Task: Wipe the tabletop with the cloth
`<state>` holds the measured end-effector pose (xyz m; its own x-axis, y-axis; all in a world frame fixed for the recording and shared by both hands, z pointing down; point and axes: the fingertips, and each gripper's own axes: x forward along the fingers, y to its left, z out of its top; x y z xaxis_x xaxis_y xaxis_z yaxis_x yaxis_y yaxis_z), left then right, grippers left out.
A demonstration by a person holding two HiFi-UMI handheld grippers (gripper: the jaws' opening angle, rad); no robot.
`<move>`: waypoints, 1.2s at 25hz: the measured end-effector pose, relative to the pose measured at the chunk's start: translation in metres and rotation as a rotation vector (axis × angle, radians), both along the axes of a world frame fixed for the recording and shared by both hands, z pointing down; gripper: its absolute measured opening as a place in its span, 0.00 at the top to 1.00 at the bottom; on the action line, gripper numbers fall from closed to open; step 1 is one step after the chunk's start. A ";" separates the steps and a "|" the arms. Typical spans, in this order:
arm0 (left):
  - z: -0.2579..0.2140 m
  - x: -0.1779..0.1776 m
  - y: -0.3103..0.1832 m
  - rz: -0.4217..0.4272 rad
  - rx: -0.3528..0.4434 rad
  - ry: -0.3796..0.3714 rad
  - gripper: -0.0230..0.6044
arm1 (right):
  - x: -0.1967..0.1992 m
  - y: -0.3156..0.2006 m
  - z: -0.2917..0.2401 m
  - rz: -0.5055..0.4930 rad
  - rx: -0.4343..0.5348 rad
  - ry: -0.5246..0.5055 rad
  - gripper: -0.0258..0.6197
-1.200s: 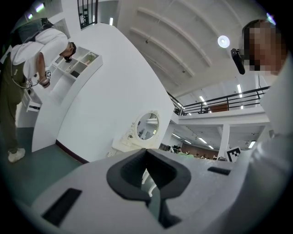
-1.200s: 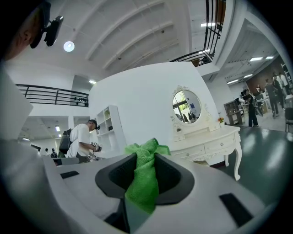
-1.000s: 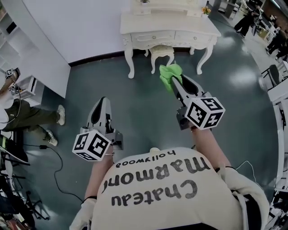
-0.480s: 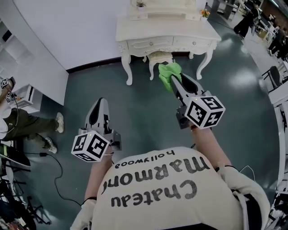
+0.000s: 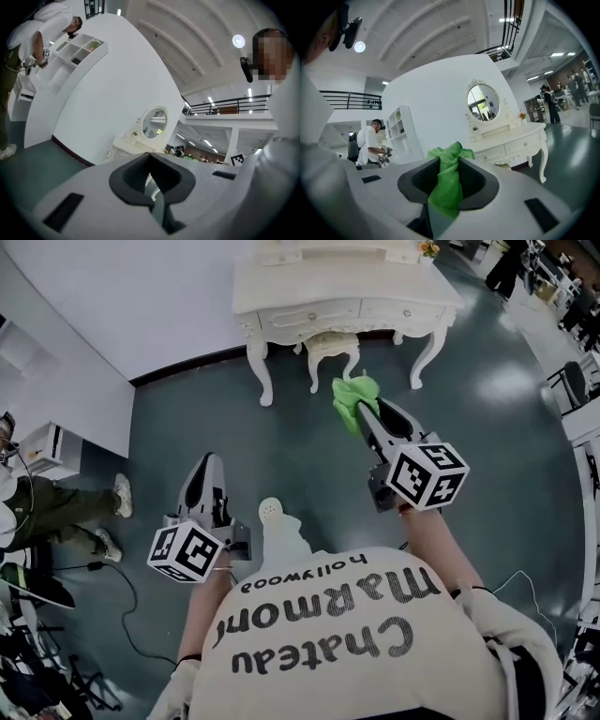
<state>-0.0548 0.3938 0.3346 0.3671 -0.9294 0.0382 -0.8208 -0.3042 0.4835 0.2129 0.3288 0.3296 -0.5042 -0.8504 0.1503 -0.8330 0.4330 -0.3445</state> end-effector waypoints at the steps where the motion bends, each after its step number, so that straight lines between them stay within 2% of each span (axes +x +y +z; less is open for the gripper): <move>1: 0.003 0.001 -0.009 0.019 0.007 0.000 0.95 | -0.001 -0.007 0.003 0.011 0.001 0.004 0.76; 4: 0.005 -0.006 -0.049 0.069 0.020 -0.015 0.95 | -0.004 -0.033 0.007 0.062 0.000 -0.011 0.76; 8: -0.011 -0.038 -0.109 0.086 0.043 -0.028 0.95 | -0.018 -0.074 -0.001 0.119 -0.009 -0.073 0.76; 13: -0.035 -0.058 -0.172 0.148 0.086 0.000 0.95 | -0.042 -0.117 -0.019 0.152 0.017 -0.050 0.76; 22: -0.052 -0.068 -0.242 0.246 0.105 0.006 0.95 | -0.061 -0.164 -0.041 0.225 0.067 -0.024 0.76; 30: -0.052 -0.091 -0.286 0.279 0.109 0.024 0.95 | -0.087 -0.199 -0.040 0.246 0.075 -0.016 0.76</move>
<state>-0.1453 0.1076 0.2823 0.6082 -0.7909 -0.0683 -0.6869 -0.5674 0.4541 0.1256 0.1302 0.2892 -0.2827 -0.9562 0.0756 -0.9110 0.2430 -0.3331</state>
